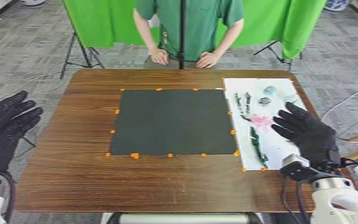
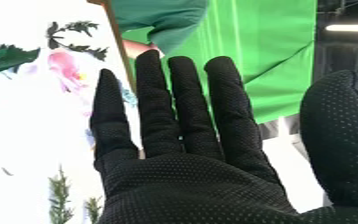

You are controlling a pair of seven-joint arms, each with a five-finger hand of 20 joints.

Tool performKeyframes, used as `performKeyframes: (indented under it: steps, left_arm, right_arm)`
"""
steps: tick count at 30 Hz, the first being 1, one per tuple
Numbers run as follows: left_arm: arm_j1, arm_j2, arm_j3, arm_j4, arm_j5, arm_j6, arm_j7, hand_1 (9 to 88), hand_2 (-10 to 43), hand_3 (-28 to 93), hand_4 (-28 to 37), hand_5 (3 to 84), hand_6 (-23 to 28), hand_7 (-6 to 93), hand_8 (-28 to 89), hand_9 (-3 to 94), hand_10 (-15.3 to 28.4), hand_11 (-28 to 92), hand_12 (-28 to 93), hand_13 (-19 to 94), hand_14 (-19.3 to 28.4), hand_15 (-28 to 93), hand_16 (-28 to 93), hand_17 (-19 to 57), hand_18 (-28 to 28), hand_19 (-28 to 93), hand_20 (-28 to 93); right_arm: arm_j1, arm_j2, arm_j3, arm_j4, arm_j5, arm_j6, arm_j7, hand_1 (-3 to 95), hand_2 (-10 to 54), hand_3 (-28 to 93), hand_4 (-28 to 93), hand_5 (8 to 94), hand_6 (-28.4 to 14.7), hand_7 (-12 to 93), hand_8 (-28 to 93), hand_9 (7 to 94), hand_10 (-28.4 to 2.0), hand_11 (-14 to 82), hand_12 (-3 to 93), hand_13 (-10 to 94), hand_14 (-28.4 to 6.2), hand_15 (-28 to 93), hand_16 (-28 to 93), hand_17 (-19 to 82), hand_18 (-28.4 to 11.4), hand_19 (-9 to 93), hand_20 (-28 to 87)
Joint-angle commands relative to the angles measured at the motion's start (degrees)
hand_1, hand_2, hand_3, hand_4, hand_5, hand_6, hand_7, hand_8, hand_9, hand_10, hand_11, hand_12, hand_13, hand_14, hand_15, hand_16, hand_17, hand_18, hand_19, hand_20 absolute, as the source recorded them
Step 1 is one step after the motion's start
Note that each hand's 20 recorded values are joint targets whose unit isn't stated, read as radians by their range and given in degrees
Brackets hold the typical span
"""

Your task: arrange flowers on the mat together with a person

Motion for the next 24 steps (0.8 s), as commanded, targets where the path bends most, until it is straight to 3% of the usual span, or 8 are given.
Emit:
performKeyframes:
  steps: [1,5,9,12,19,24]
  left_arm:
    - [0.08,0.31,0.55,0.33,-0.13,-0.01,-0.42,30.4,-0.6,69,-15.0,37.4,3.5,25.6,-10,33.1,13.5,27,20,29,15.1,38,2,-4.5,20.9,45,17]
    - [0.18,0.37,0.62,0.3,-0.49,0.52,0.12,30.3,-0.6,69,-15.0,37.4,3.5,25.7,-10,33.1,13.5,27,20,29,15.0,38,2,-4.5,20.9,45,17]
    - [-0.3,1.05,0.66,0.64,-0.34,-0.24,-0.56,30.2,-0.7,69,-14.9,37.4,3.5,25.7,-10,33.0,13.5,27,20,29,15.2,38,2,-4.5,20.9,45,17]
    - [-0.2,1.24,0.64,0.56,-0.53,0.02,-0.16,30.1,-0.6,69,-15.0,37.3,3.6,25.7,-10,33.1,13.5,27,20,29,15.1,38,2,-4.5,20.9,45,17]
    - [1.27,0.39,0.27,-0.02,-0.58,0.64,-0.23,30.0,-0.6,69,-15.1,37.4,3.6,25.4,-10,33.1,13.5,27,20,29,15.1,38,2,-4.6,20.9,45,17]
    - [-0.39,0.52,0.73,0.56,-0.09,-0.23,-0.92,30.0,-0.5,69,-15.2,37.5,3.5,25.6,-10,33.1,13.4,27,20,29,15.1,38,2,-4.6,21.0,45,17]
  right_arm:
    - [0.74,0.8,-0.11,0.05,-0.2,0.06,-0.57,13.6,10.0,88,-24,45.2,-3.8,17,-11,47.0,-15.1,9.2,16.4,39,-13.8,18,21,11,-21.3,38,19]
    - [1.43,0.77,-0.4,0.39,-0.1,-0.28,-0.44,13.5,10.0,88,-24,45.2,-3.8,17,-11,47.0,-15.1,9.1,16.3,39,-13.6,18,21,11,-21.3,38,20]
    - [2.74,1.12,-0.94,0.86,-0.02,-0.34,-0.87,13.5,10.0,88,-24,45.2,-3.8,17,-11,47.0,-15.1,9.0,16.3,39,-13.7,18,21,11,-21.3,38,20]
    - [1.85,0.82,-0.52,0.57,-0.09,-0.71,-0.74,13.5,10.0,88,-24,45.2,-3.8,17,-11,47.0,-15.1,9.0,16.4,39,-13.7,17,21,11,-21.3,38,20]
    - [0.14,-0.17,0.18,0.06,-0.08,-0.8,-0.16,13.6,10.0,88,-24,45.3,-3.9,17,-11,47.0,-15.2,8.9,16.4,39,-13.9,18,21,11,-21.3,38,20]
    - [0.1,-0.07,0.05,-0.18,-0.4,-0.66,-0.57,13.6,10.0,88,-24,45.3,-3.9,17,-11,47.0,-15.2,9.0,16.4,39,-13.8,18,21,11,-21.3,38,20]
